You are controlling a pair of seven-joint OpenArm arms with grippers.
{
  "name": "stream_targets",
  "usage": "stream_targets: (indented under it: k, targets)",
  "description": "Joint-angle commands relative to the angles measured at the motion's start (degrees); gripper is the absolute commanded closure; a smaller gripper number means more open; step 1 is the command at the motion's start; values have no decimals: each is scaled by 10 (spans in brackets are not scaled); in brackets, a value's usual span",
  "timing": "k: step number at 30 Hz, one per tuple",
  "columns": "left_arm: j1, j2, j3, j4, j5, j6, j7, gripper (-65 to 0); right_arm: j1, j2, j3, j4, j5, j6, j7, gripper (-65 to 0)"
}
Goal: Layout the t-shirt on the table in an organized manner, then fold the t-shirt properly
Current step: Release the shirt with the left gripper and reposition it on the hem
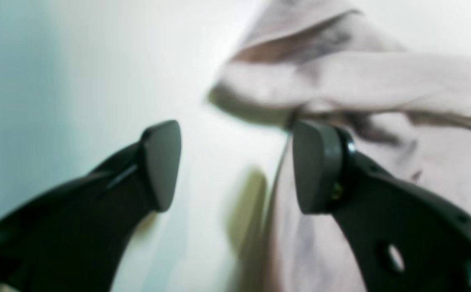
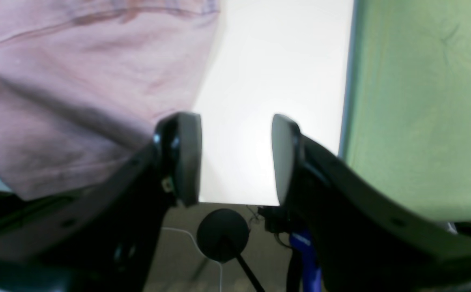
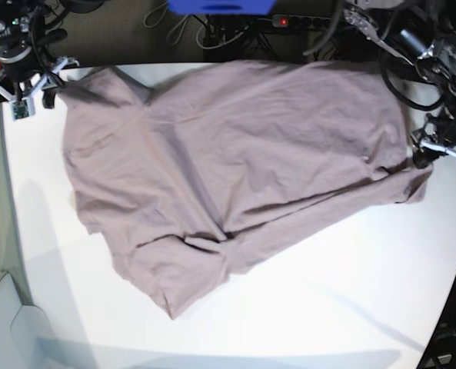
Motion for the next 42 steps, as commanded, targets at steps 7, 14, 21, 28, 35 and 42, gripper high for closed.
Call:
stream_targets:
  k: [7,14,21,28,35,42]
  targets:
    - [-35,-22,8,-50,-7,-3,-47,-417,-3,8,2,-5,4,-4,12,-285]
    - [-58,-42,7,-116,-7,-3,-50,-417,-3,14,3,-27,4,-4,12,-285]
    - [-58,-46,8,-153,-7,-3,-82,-319,-1,24,4,-27,4,-4,12,-285]
    - [-59,-43,8,-147,-13,-3,-77,0,2,27,4,-28,4,-4,12,-285]
    - [-70,-32,4,-52,-40,-3,-2,-1,3,27,2,-28,4,-4,12,-285]
    - [-118,-10,8,52,-91,-3,35,-1,4,27,1,-28,4,-4,12,-285]
